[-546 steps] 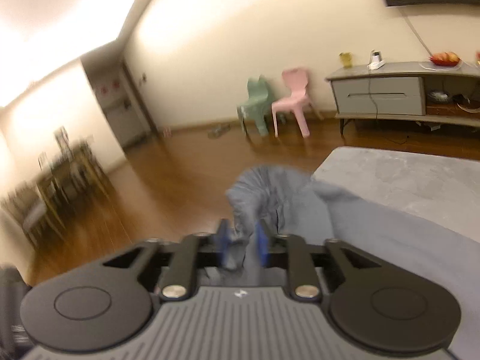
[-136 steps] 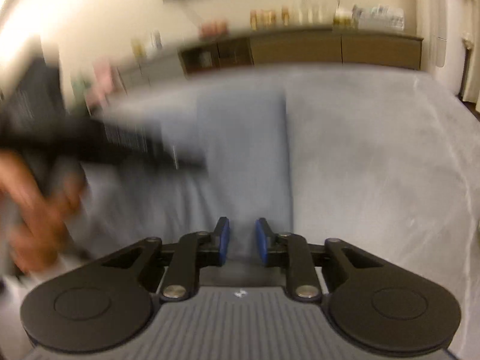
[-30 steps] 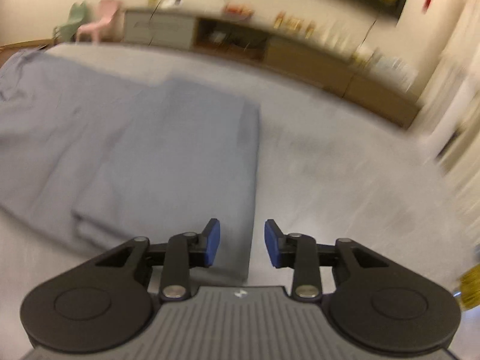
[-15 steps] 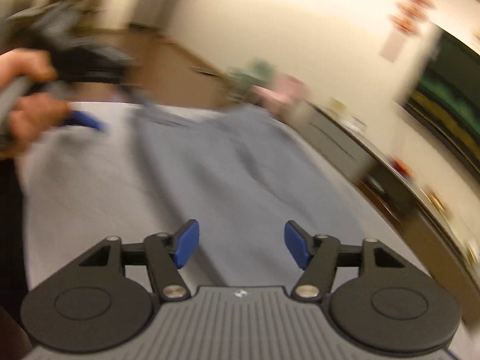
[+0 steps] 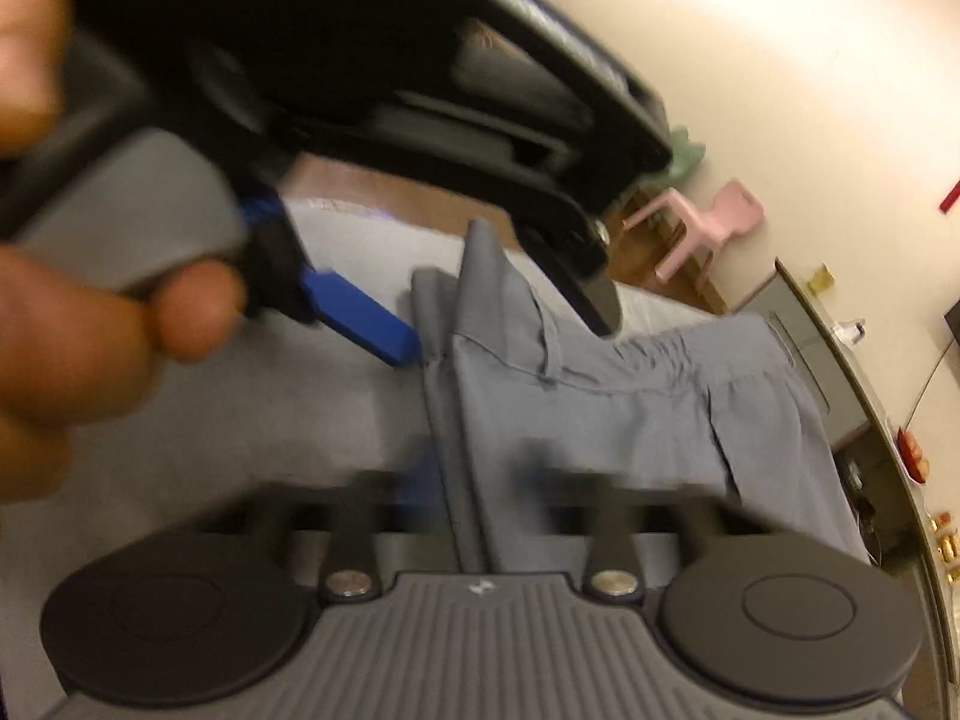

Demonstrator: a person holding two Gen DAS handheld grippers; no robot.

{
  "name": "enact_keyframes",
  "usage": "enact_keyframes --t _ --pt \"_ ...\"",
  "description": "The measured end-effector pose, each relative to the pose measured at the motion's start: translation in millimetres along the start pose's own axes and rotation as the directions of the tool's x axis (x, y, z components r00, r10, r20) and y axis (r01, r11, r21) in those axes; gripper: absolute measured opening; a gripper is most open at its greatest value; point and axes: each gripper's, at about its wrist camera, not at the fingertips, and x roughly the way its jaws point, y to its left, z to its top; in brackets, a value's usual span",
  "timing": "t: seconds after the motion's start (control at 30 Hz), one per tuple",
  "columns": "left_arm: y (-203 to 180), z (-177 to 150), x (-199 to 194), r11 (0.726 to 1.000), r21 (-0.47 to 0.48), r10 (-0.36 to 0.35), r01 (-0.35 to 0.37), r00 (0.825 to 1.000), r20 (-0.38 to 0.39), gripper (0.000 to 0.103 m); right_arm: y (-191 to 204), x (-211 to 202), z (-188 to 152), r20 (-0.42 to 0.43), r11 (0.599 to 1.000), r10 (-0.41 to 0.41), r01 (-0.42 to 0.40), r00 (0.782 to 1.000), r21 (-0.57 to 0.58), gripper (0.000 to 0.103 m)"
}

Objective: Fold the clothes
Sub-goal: 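Grasp the folded trousers with the left gripper and lift them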

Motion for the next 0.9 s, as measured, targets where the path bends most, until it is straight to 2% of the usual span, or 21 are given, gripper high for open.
enact_keyframes --t 0.1,0.23,0.27,0.33,0.37,0.43,0.47,0.5,0.57,0.6,0.67,0.7,0.77,0.83,0.9 --pt "-5.1 -3.0 0.9 1.0 0.013 -0.014 0.014 1.0 0.007 0.09 -5.4 -6.2 -1.1 0.038 0.999 -0.027 0.026 0.999 0.018 0.004" --pt "-13.9 -4.9 15.2 0.999 0.032 -0.021 0.021 1.0 0.008 0.091 -11.2 -16.9 -4.2 0.061 0.997 0.017 -0.022 0.998 0.071 0.003" --pt "-16.1 -5.4 20.3 0.999 0.041 -0.013 0.012 1.0 0.011 0.083 -12.6 -18.0 -5.5 0.062 0.996 0.033 -0.038 0.998 0.078 0.003" --pt "-22.0 -6.3 28.7 0.997 0.075 0.012 -0.013 1.0 0.011 0.041 -14.4 -18.6 -8.1 0.064 0.994 0.063 -0.069 0.996 0.089 0.003" --pt "-27.7 -7.0 28.9 0.994 0.105 0.027 -0.029 0.999 0.018 0.002 -15.6 -17.9 -9.9 0.064 0.992 0.077 -0.083 0.995 0.095 0.003" --pt "-39.0 -8.5 29.2 0.985 0.164 0.056 -0.061 0.998 0.035 0.001 -26.9 -20.7 -14.0 0.055 0.982 0.131 -0.138 0.99 0.131 0.005" --pt "-44.7 -9.2 29.3 0.978 0.193 0.07 -0.077 0.997 0.044 0.0 -34.5 -24.3 -15.3 0.044 0.971 0.175 -0.18 0.984 0.155 0.014" --pt "-50.4 -10.0 29.5 0.971 0.222 0.083 -0.093 0.995 0.054 0.0 -47.5 -31.3 -18.2 0.054 0.958 0.204 -0.211 0.977 0.194 0.031" --pt "-61.7 -11.4 29.8 0.952 0.278 0.11 -0.126 0.991 0.074 0.0 -86.6 -51.1 -26.8 0.115 0.918 0.212 -0.239 0.97 0.315 0.052" --pt "-67.4 -12.1 30.0 0.941 0.305 0.122 -0.143 0.989 0.085 0.0 -107.2 -60.8 -31.4 0.143 0.888 0.211 -0.251 0.967 0.385 0.049" --pt "-77.5 -16.0 30.2 0.921 0.355 0.133 -0.163 0.985 0.108 0.0 -150.8 -61.7 -39.8 0.152 0.823 0.161 -0.218 0.975 0.525 0.047" --pt "-80.8 -21.4 30.0 0.915 0.373 0.118 -0.155 0.986 0.12 0.0 -170.6 -52.0 -42.9 0.116 0.799 0.131 -0.174 0.985 0.576 0.037" --pt "-88.1 -31.9 28.6 0.899 0.415 0.083 -0.137 0.986 0.144 0.0 -206.3 -16.2 -48.4 -0.018 0.767 0.084 -0.054 0.996 0.639 0.025" --pt "-97.5 -42.2 23.8 0.872 0.477 0.037 -0.114 0.985 0.167 0.0 -228.5 27.9 -58.0 -0.142 0.752 0.082 0.032 0.986 0.658 0.02" --pt "-107.2 -54.0 18.7 0.834 0.545 -0.013 -0.092 0.983 0.185 0.0 -236.4 62.9 -70.3 -0.239 0.743 0.095 0.091 0.966 0.664 0.011"
